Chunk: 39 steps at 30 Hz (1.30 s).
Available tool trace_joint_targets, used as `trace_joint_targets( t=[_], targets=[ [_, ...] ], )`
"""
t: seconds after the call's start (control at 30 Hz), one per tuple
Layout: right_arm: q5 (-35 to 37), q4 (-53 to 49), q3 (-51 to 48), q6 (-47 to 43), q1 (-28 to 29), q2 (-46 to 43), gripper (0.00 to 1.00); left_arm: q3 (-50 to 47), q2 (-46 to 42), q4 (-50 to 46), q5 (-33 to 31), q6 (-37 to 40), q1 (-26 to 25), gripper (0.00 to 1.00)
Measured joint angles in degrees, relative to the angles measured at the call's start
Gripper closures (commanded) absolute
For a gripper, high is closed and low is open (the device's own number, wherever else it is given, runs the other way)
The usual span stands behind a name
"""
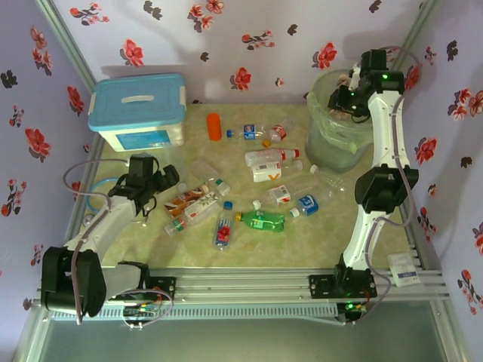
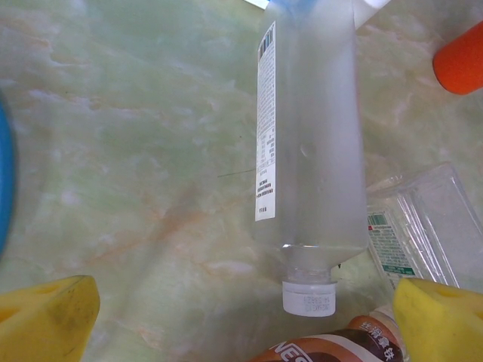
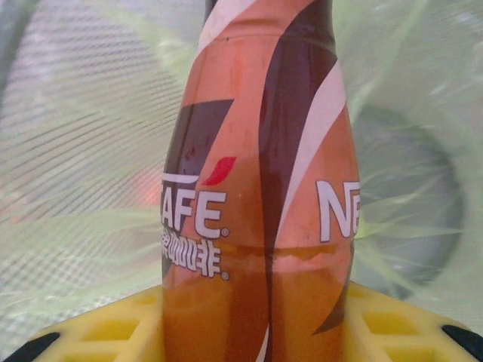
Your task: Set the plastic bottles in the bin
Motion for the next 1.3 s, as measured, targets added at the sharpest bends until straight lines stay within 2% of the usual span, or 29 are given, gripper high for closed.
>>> trace_joint_targets(
  t=[0.3, 0.4, 0.47, 0.53, 0.6, 0.77, 0.93, 1.07, 1.3],
  targets=[
    [5.25, -3.39, 10.69, -1.68, -2.6, 9.7, 0.63, 0.87, 2.73, 0.02, -0.02, 0.37, -0.02, 0.0],
    [5.99, -4.68, 11.3, -2.71, -2.58, 12.83, 0.61, 1.27, 4.09, 0.02, 0.0, 0.39, -0.17, 0.0],
    [6.38, -5.44, 11.3, -3.19, -2.58, 14.21, 0.54, 1.66, 5.11, 0.0, -0.02, 0.39, -0.26, 0.0],
    [6.62, -6.1, 11.21, -3.61, -2.58, 14.84, 0.42, 2.29, 6.21, -0.02, 0.02, 0.39, -0.44, 0.0],
    [6.93, -6.34, 11.13, -4.15, -2.58, 14.8, 0.34, 3.28, 7.23, -0.02, 0.0, 0.57, -0.83, 0.0],
    [7.8, -6.32, 10.91, -5.16, -2.58, 13.53, 0.24, 5.77, 9.33, 0.02, 0.0, 1.6, -1.9, 0.0],
    [8.92, -4.87, 8.48, -5.84, -2.34, 8.02, 0.12, 7.23, 11.82, -0.02, -0.07, 2.49, -2.34, 0.0],
    [9.92, 0.33, -0.5, -5.66, -1.84, -2.62, 0.06, 8.39, 13.7, 0.15, -0.35, 3.32, -2.34, 0.0],
    [10.19, 7.41, -11.23, -4.66, -0.42, -18.86, 0.05, 10.71, 17.18, 2.19, -1.2, 3.58, -2.71, 0.0]
  ],
)
